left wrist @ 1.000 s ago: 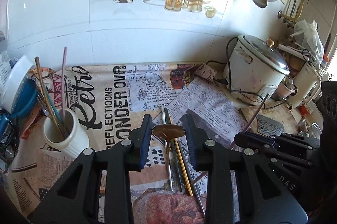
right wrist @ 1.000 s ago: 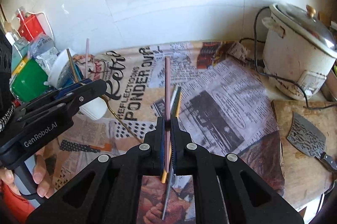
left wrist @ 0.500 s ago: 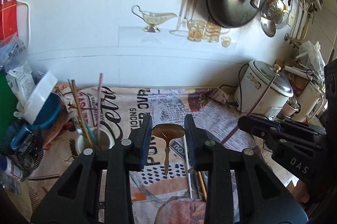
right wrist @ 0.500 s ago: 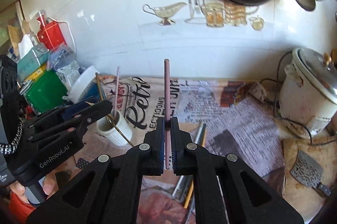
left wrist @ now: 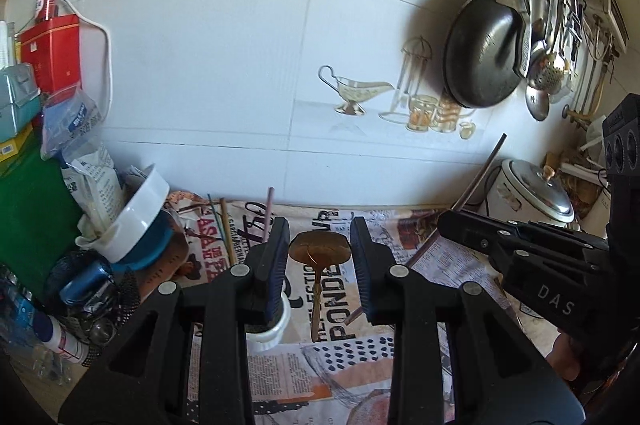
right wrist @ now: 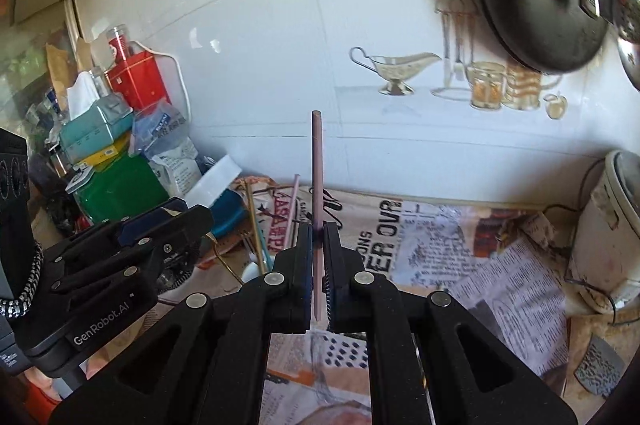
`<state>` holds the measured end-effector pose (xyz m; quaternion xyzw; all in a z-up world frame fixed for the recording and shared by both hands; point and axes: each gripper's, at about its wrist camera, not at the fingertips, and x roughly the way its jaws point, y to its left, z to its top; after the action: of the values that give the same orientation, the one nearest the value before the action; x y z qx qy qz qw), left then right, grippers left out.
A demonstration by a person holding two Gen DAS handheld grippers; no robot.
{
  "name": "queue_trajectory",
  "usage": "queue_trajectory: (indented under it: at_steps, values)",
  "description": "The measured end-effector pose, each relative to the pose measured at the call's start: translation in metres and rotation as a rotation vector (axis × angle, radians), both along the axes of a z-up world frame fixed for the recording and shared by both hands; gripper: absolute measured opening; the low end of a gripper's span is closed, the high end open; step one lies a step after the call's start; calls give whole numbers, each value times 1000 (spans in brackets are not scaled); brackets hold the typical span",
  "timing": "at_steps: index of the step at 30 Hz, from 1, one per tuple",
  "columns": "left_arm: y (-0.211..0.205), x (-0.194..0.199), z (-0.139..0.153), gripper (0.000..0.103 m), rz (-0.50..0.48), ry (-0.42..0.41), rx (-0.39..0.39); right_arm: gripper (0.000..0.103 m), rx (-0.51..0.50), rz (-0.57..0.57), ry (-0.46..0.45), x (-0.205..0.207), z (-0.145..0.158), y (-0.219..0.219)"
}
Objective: Organize utensils
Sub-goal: 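Lower the gold spoon and pink stick into the white cup and open both tools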
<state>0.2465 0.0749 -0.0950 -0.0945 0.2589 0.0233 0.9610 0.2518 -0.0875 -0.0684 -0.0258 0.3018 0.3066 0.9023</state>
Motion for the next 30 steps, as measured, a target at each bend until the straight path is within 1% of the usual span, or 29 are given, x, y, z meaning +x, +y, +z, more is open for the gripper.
queue_trajectory:
  at_steps: [8,14,20,30]
  values:
    - [36,3,1,30,41,-5,-2,5,6,46,-7,7,0,39]
    - [60,14,-12,30,66,18,-8,5,-4,63,32,20,-17,65]
    - [76,32,-38,30,85,73,-31,5,-27,67,83,33,-39,80]
    - [89,60,-87,30,82,218,-75,5,-108,73,196,56,-84,98]
